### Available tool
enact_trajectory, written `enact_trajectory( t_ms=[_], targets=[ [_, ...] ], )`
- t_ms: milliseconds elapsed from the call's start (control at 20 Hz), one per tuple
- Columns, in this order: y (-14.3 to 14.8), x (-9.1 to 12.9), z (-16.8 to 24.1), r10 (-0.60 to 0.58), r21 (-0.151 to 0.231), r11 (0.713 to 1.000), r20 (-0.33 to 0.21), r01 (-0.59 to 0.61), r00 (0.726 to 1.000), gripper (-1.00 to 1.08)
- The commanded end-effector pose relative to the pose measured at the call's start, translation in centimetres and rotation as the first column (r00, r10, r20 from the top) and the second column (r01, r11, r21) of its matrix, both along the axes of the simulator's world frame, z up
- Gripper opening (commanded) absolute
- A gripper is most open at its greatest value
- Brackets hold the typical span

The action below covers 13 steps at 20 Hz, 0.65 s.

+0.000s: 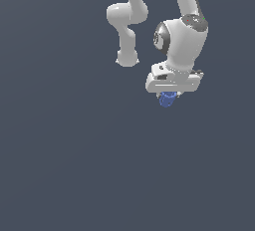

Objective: Pick up the object and move it to a goal position.

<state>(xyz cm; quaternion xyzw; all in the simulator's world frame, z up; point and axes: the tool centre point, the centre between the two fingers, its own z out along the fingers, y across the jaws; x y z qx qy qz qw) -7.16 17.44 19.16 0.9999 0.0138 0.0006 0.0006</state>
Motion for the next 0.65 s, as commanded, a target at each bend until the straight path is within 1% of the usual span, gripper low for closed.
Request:
enact_trajectory(
  t_ms=[0,300,600],
  targets=[
    [1.1,-1.1,1.5,-0.001,-0.001,1.0,-0.001,0.001,1.0,-1.0],
    [3.0,-2.8,4.1,-0.001,-0.001,1.0,-0.001,0.001,1.0,-1.0],
    [3.7,-3.3,5.0,-0.001,0.001,1.0,-0.001,0.001,1.0,-1.0]
  ],
)
